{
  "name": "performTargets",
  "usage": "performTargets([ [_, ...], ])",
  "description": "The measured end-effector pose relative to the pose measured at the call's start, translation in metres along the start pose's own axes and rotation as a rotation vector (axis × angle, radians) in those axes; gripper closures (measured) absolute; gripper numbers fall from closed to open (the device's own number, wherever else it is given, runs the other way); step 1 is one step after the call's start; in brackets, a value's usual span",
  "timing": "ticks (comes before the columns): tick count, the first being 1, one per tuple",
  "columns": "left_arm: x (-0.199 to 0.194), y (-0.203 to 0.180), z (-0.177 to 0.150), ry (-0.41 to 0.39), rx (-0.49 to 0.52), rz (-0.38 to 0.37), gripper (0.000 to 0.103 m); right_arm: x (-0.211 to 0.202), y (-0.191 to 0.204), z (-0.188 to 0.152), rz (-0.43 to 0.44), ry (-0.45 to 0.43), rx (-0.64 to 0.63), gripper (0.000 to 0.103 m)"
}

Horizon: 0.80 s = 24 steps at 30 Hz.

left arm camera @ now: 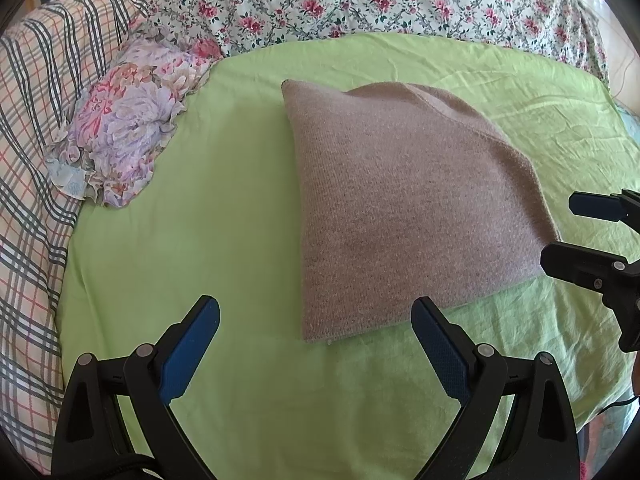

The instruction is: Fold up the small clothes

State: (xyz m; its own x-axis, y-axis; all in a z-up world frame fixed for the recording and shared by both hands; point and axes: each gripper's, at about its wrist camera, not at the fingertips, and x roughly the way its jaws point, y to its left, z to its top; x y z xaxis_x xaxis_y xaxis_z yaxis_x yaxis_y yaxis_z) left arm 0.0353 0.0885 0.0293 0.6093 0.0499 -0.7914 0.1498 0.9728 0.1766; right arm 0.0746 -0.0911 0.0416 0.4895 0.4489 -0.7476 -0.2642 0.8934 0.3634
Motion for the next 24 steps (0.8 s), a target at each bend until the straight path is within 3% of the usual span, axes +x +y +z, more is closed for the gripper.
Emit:
performTargets([
  [24,0.006,0.002,0.012,-0.025,0.003,0.032,0.006,0.005,-0.006,0.006,-0.002,-0.004,0.017,0.007],
])
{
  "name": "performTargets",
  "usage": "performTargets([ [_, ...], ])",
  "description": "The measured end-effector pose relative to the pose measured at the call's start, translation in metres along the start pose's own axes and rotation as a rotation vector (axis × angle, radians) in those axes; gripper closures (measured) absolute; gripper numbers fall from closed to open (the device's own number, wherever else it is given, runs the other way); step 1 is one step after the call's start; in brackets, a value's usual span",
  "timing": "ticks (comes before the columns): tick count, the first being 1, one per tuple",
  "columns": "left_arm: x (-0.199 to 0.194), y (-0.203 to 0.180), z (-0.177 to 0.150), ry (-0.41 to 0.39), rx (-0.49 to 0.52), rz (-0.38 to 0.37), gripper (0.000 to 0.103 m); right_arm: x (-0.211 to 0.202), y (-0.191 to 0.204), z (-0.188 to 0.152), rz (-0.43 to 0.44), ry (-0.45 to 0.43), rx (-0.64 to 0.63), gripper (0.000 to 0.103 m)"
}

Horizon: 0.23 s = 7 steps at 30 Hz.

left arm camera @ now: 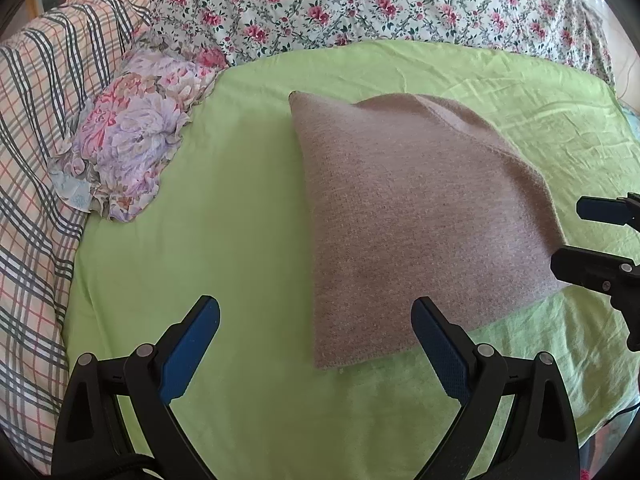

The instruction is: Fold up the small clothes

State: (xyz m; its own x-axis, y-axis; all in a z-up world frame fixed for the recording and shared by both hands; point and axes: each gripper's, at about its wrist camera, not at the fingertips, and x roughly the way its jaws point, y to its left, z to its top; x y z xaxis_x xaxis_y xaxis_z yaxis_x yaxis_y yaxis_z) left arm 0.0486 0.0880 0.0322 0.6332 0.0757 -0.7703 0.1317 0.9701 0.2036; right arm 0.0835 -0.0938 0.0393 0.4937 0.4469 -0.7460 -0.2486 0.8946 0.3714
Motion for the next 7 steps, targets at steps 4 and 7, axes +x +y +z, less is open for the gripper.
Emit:
performTargets([
  [4,0.0003,0.0009,0.0014,0.001,-0.005,-0.001,0.006,0.0000,0.0004,-0.0003,-0.001,0.001,0.003,0.007],
  [7,0.0005,0.0012,0.0013,0.003,-0.008,-0.005,0.006,0.0007,-0.0002,0.0005,-0.004,0.003,0.006,0.007],
])
